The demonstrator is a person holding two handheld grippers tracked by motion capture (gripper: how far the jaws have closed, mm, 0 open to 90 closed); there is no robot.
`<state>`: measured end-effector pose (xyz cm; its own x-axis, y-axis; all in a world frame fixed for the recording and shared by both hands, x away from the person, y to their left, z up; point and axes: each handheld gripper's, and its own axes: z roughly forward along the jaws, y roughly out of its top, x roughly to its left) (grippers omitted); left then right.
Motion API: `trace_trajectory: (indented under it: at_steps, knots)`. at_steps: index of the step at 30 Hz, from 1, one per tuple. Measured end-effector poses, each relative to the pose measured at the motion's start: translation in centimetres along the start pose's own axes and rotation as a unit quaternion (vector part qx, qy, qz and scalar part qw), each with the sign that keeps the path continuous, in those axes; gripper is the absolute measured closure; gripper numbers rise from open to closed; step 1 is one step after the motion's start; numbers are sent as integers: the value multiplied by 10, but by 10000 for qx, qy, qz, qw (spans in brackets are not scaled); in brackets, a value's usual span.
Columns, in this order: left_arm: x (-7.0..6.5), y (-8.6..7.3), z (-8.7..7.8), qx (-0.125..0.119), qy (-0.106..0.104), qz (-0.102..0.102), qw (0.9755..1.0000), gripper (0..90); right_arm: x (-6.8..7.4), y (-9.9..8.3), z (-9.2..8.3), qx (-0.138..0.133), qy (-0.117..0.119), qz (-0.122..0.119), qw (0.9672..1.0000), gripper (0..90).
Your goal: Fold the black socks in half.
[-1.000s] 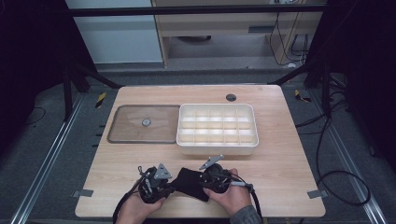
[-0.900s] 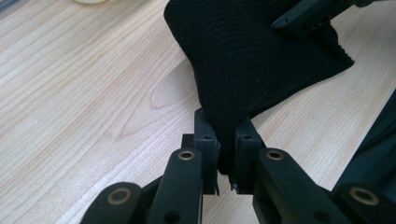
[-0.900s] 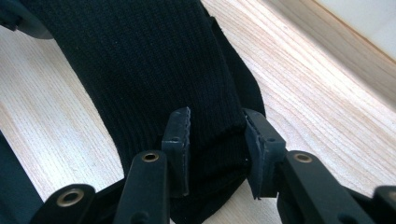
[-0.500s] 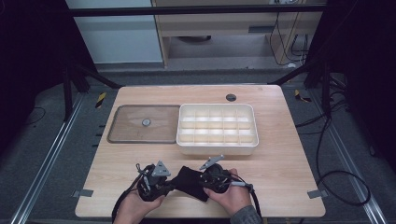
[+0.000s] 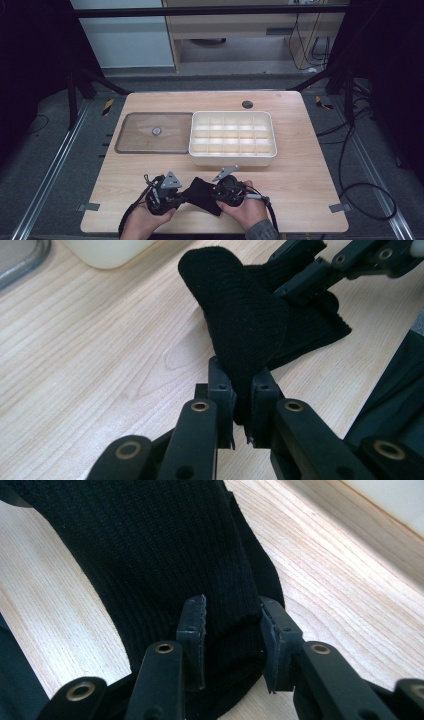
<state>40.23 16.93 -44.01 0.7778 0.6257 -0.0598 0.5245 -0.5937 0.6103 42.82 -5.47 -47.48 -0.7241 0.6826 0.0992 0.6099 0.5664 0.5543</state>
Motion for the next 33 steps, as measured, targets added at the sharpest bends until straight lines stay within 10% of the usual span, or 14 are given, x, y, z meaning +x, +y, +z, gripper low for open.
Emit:
trace_trajectory:
  at_steps: [33]
  knots:
    - [-1, 16, -9, -32, -49, 118, 9999, 839, 1, 6, 6, 12, 98, 108, 9999, 672]
